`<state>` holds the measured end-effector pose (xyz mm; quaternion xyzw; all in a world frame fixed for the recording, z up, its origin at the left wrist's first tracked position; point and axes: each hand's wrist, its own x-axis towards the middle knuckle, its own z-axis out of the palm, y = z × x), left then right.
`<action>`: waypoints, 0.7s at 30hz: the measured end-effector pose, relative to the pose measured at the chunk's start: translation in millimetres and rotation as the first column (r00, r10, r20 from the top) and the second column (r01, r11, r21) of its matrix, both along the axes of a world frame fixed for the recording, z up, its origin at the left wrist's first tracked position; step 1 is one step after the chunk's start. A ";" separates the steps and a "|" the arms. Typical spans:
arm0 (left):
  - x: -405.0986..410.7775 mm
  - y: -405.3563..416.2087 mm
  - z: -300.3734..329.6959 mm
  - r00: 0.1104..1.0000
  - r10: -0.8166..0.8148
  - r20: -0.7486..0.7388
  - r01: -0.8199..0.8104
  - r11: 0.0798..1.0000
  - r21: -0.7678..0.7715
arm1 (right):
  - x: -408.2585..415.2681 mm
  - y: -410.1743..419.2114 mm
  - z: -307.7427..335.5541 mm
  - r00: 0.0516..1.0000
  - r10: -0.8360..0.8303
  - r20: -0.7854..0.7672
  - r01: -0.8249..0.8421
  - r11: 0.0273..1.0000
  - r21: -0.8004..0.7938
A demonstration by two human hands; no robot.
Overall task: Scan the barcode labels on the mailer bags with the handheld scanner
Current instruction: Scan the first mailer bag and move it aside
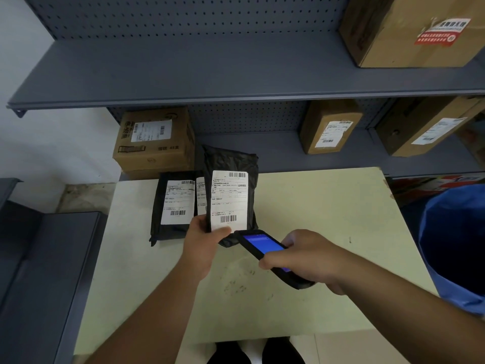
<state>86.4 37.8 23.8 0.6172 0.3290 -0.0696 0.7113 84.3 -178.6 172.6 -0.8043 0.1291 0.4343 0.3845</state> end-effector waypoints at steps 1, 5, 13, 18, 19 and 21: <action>-0.5 0.8 -2.2 1.000 0.000 -0.007 0.000 1.000 0.005 | -0.2 0.0 -0.6 1.000 -0.002 -0.005 0.002 1.000 0.000; -3.6 2.5 -9.4 0.999 0.011 -0.031 -0.010 1.000 0.008 | -2.0 -1.0 -3.5 1.000 -0.021 -0.011 0.021 1.000 -0.002; 0.1 -11.5 -17.0 0.993 -0.121 -0.019 0.122 0.989 0.084 | -1.8 -14.9 -4.8 0.999 -0.052 0.006 0.052 0.999 0.005; 7.1 -43.8 -26.4 0.988 -0.142 -0.067 0.144 0.989 0.029 | 0.8 -41.1 -6.4 0.994 -0.107 0.014 0.107 0.994 0.018; 8.9 -52.3 -29.1 0.987 -0.137 -0.085 0.138 0.990 0.016 | 1.4 -47.7 -8.6 0.992 -0.127 0.014 0.127 0.992 0.018; 12.3 -66.7 -38.3 0.987 -0.124 -0.105 0.125 0.992 0.003 | 2.1 -59.6 -13.1 0.985 -0.174 0.015 0.174 0.985 0.009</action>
